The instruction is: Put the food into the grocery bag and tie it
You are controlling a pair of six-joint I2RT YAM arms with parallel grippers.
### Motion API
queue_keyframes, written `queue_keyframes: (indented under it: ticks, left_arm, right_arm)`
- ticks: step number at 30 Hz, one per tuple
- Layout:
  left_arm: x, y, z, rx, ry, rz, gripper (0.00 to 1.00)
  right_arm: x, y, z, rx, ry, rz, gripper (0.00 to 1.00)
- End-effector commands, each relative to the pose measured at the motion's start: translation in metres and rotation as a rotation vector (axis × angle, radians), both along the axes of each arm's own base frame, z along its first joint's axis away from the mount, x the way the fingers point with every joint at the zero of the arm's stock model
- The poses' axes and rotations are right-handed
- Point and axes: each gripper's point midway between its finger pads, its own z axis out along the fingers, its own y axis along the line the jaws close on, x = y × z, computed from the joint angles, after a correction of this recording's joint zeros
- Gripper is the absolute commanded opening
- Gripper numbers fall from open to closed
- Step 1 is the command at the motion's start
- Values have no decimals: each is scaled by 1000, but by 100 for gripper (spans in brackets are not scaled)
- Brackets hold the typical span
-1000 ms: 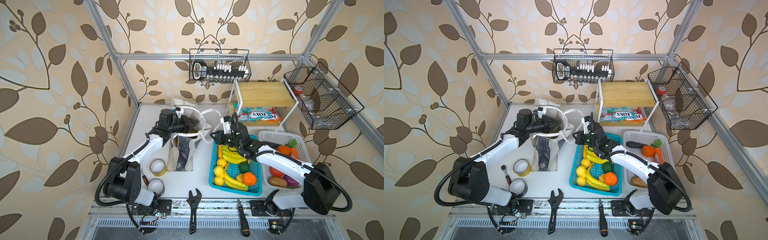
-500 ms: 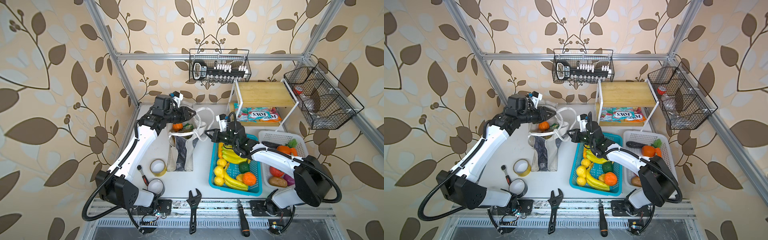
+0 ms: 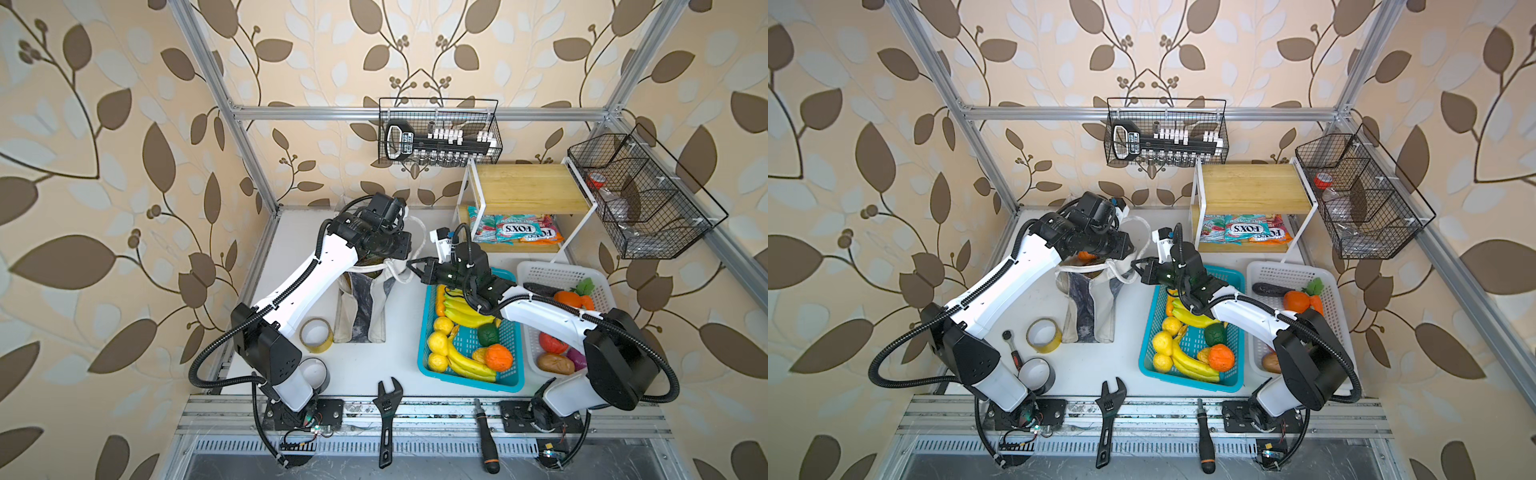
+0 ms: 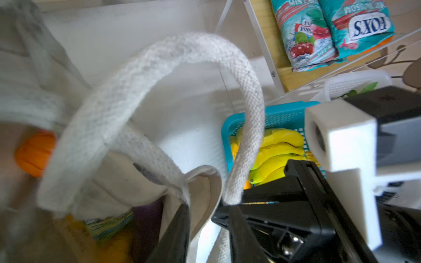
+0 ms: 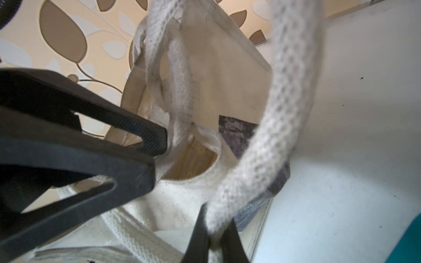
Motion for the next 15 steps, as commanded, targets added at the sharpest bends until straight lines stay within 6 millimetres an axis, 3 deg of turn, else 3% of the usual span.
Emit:
queue_keyframes:
  ticks: [1, 6, 15]
  left_arm:
    - [-3, 22, 7, 142, -58, 49, 32]
    - [3, 34, 5, 232, -100, 82, 34]
    - [7, -1, -16, 121, -48, -11, 31]
  right_arm:
    - [-2, 12, 22, 45, -39, 43, 0]
    - [-3, 13, 22, 46, -41, 49, 0]
    - [-3, 12, 27, 44, -54, 51, 0]
